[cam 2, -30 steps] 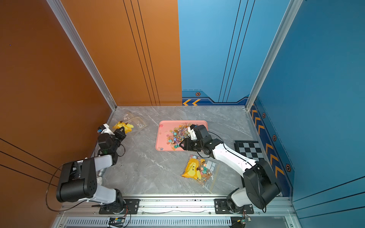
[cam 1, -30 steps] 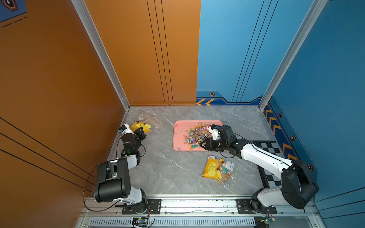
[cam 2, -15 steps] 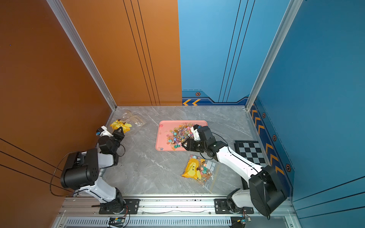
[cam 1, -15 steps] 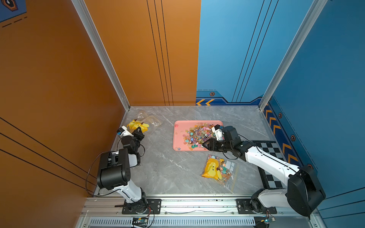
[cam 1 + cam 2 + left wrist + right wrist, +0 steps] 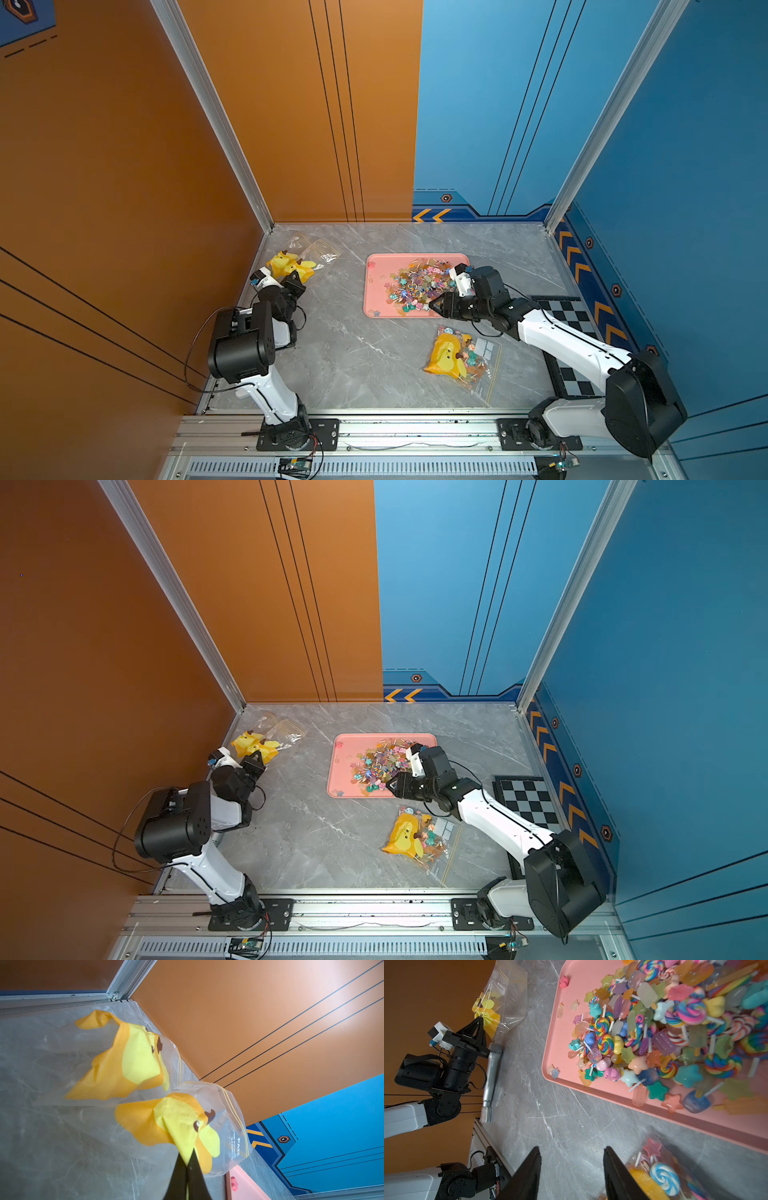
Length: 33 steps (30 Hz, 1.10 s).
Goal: Pour candies out of the ziploc bag
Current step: Place the ziploc bag at the center of the board.
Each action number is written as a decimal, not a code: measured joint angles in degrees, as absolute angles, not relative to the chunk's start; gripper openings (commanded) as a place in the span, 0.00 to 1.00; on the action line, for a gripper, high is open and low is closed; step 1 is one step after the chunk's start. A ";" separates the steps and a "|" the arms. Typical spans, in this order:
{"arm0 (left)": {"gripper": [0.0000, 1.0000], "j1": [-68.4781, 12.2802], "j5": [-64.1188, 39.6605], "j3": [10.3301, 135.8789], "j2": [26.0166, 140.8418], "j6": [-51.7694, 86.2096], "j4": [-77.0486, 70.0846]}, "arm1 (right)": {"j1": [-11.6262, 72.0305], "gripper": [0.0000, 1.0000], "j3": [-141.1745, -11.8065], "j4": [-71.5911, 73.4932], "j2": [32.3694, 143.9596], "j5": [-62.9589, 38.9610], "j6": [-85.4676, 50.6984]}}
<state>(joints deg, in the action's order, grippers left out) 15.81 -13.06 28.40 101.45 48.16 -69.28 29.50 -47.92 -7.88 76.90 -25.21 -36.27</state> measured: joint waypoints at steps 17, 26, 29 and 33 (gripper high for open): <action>0.78 15.38 -13.74 31.64 98.63 45.91 -66.08 | 28.32 0.57 -47.92 -9.37 72.29 -24.58 -36.42; 0.98 7.90 -10.31 34.76 82.04 39.07 -50.13 | 27.33 0.67 -44.64 -11.86 61.36 -18.00 -38.04; 0.98 3.60 -8.67 34.98 76.55 35.86 -44.69 | 27.29 0.68 -42.85 -13.61 58.54 -14.20 -38.94; 0.98 -3.31 -5.65 34.96 71.02 32.23 -37.82 | 27.03 0.70 -39.97 -17.15 54.59 -7.35 -40.53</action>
<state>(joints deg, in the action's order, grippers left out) -3.31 -5.65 34.96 71.02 32.23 -37.82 27.03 -39.97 -17.15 54.59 -7.35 -40.53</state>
